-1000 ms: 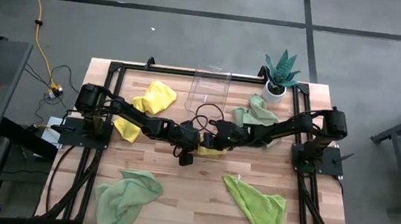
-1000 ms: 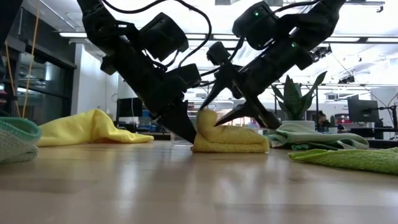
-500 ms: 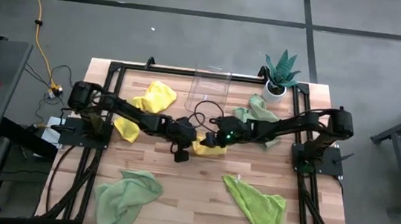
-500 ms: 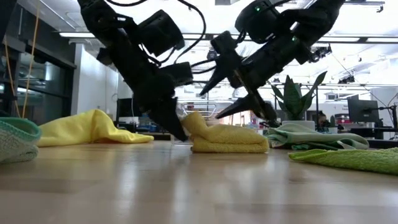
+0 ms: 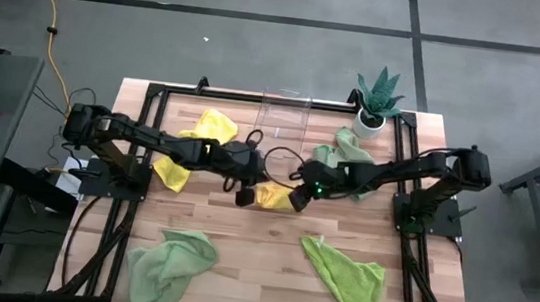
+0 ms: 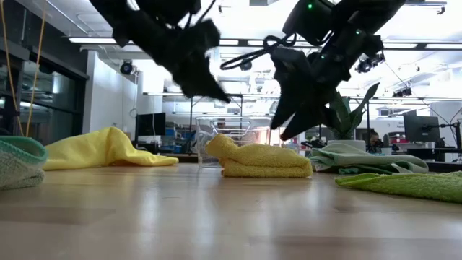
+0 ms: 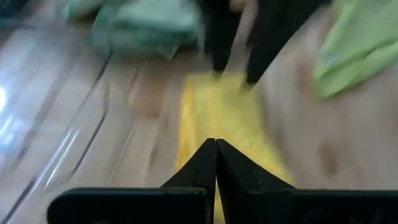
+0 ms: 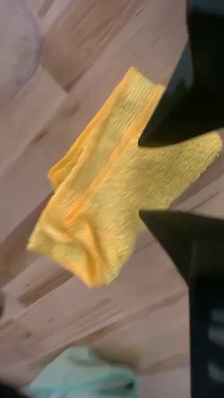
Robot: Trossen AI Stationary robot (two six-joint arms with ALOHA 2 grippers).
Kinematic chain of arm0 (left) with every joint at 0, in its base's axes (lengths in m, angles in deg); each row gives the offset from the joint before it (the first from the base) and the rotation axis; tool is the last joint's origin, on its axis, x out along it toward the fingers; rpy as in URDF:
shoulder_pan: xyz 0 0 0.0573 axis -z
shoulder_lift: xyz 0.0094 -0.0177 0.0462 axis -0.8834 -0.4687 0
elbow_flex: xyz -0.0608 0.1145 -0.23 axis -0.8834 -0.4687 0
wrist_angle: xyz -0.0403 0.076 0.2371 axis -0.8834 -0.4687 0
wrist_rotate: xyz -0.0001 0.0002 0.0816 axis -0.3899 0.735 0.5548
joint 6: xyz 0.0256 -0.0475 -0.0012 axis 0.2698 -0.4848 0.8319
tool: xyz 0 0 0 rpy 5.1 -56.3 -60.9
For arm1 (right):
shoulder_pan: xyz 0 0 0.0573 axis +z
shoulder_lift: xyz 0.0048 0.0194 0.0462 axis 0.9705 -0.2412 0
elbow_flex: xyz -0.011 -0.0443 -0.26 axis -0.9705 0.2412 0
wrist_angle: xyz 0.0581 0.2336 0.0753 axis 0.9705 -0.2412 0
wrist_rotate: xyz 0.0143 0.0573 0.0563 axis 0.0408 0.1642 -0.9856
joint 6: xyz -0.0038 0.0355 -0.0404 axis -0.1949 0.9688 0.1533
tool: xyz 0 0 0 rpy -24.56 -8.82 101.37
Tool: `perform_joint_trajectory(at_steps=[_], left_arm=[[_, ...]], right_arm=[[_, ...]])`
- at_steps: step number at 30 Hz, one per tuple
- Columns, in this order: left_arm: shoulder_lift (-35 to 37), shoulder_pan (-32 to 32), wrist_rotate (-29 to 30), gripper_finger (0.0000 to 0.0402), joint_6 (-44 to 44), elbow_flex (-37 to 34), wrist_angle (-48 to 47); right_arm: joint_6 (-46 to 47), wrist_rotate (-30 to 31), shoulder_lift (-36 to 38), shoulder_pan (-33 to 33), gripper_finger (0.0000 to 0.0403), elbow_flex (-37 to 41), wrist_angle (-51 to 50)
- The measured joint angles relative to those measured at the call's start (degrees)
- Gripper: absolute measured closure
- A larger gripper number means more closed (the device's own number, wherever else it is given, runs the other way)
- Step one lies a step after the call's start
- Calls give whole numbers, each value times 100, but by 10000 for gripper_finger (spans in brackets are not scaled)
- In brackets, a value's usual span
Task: Fold microfiber towels
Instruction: Fold the right yellow towel, then put the folded right yellow towel into the transparent bin
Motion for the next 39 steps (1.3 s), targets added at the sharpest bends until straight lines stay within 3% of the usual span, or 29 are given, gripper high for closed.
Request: perform_joint_trajectory(at_steps=[4,6,10,15,20,30,35,39], left_arm=[[-278,74,-262,401,-50,-4,520],[-543,112,-265,401,-124,2,652],[-1090,174,-260,401,-390,-7,704],[-1663,203,-219,401,-517,2,804],[-1721,95,-188,401,-608,4,652],[-1138,-16,-151,401,-354,-1,548],[-430,-88,-226,401,-114,0,-32],[284,-174,-414,401,-18,0,-557]], right_arm=[[-43,101,-182,111,369,2,87],[-42,240,-260,129,391,3,165],[56,355,-299,100,376,3,142],[-111,339,-299,61,399,3,45],[-67,363,-299,59,394,3,-279],[-71,496,136,-87,400,5,-905],[335,260,543,-171,396,4,-1693],[658,-38,802,-197,369,218,-1872]])
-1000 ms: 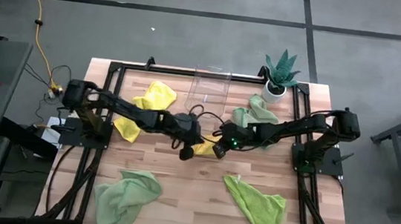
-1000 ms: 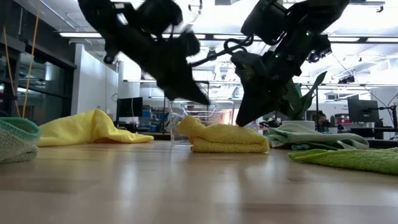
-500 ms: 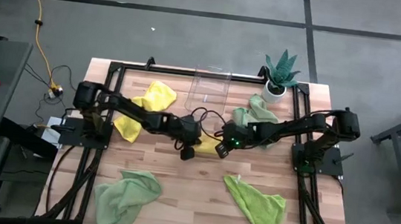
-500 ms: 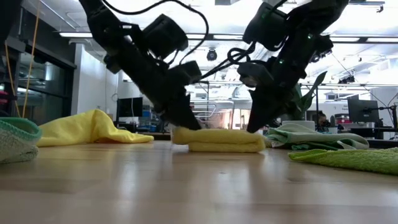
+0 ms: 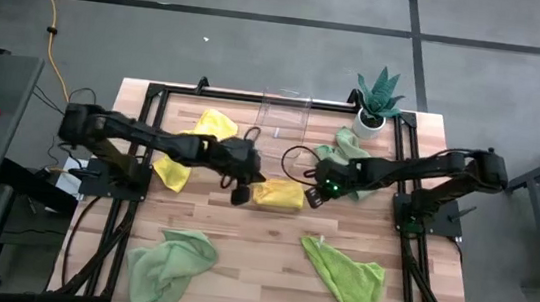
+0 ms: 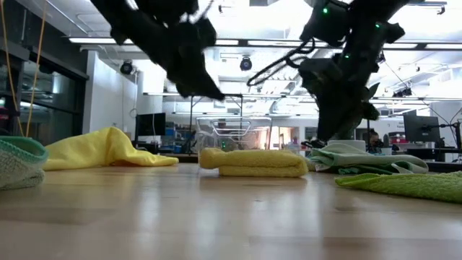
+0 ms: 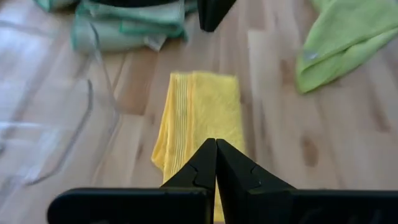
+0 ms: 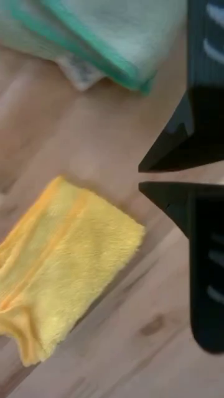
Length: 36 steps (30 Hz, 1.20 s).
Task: Fold microfiber towels
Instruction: Put the folded right yellow towel into the transparent bin
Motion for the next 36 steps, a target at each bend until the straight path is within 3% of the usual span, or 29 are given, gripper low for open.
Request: perform_joint_trajectory(at_steps=[2,7,13,18,25,36], left_arm=[[317,-40,-192,401,8,-13,-79],[911,-40,-1110,401,-147,-412,867],[1267,-45,-1249,401,-1084,-1270,2136],[1348,-69,-1041,401,-1812,-1782,3258],[1341,-67,-483,401,-2001,-1869,3021],[1341,-62,-317,401,-2003,-1869,2792]], right_arm=[[268,-254,140,0,344,292,122],[1302,-557,640,163,262,1300,1161],[2383,-129,1056,483,188,2268,3502],[2619,297,968,534,180,2321,3893],[2594,231,362,284,179,2190,4171],[2726,-24,-792,181,179,2159,5154]])
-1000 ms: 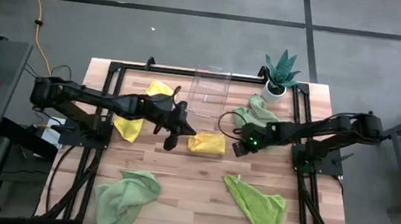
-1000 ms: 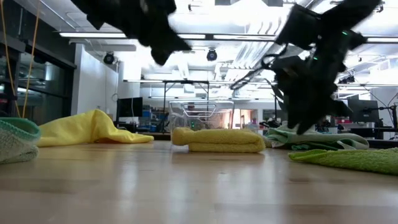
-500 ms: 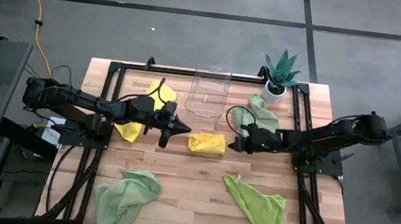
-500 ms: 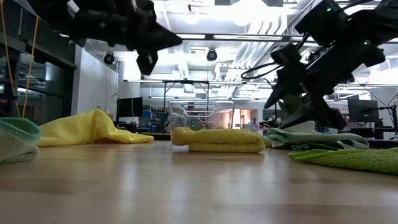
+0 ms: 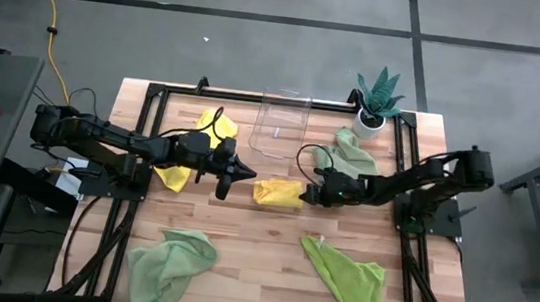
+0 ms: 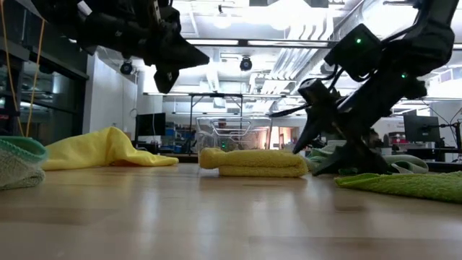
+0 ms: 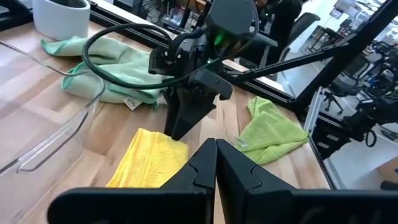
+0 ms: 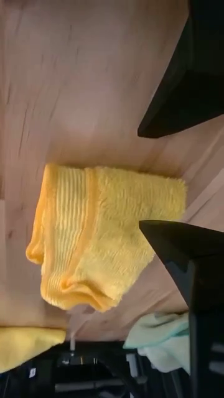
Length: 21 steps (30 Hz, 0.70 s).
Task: Fold microfiber towels
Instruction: Put the folded right yellow towel into the transparent bin
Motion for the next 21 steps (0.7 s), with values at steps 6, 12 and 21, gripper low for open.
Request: perform_joint_trajectory(at_steps=[6,12,21], left_arm=[[0,-2,1,401,0,0,-194],[0,38,6,401,-9,0,-303],[-2,53,24,401,-2,0,-344]], right_arm=[[86,-62,-396,58,179,-152,426],[106,-9,-439,99,179,-360,346],[-48,-64,-426,11,179,-389,153]])
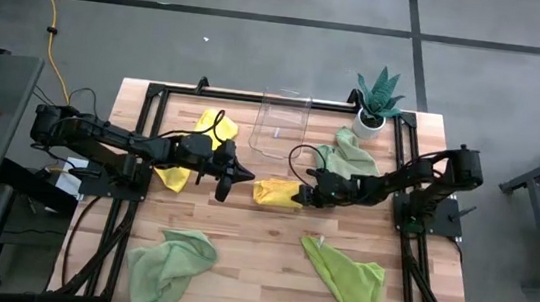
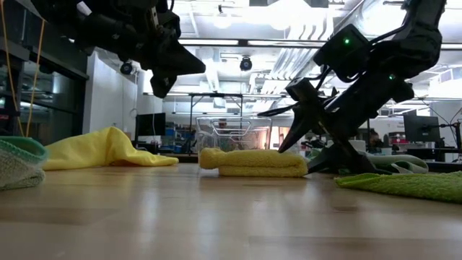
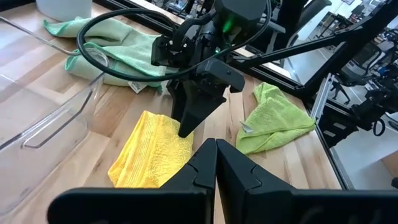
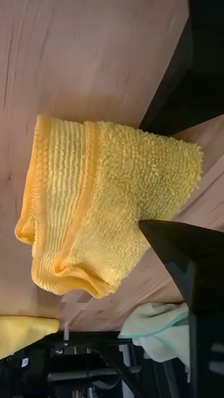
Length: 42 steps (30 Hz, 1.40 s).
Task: Fold microfiber towels
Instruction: Put the folded right yellow towel into the transparent bin
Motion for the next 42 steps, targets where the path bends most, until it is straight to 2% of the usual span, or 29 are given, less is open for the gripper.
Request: perform_joint_trajectory(at_steps=[11,20,25,30,32,36,42], left_arm=[[0,1,-1,401,0,0,0],[0,0,299,401,0,2,2],[0,2,297,401,0,2,3],[0,2,297,402,-9,2,3],[0,2,296,401,-13,2,3],[1,2,135,402,-59,2,77],[467,-135,-683,401,-27,212,175]], right_arm=[[0,-225,2,-179,179,0,-39],[185,-265,2,-188,188,4,-41],[196,-153,5,-188,248,6,-128],[93,24,11,-190,361,4,-195],[-2,27,11,-190,390,4,-185],[-101,-62,36,-190,392,5,-186],[-840,-391,635,-190,400,-165,-773]])
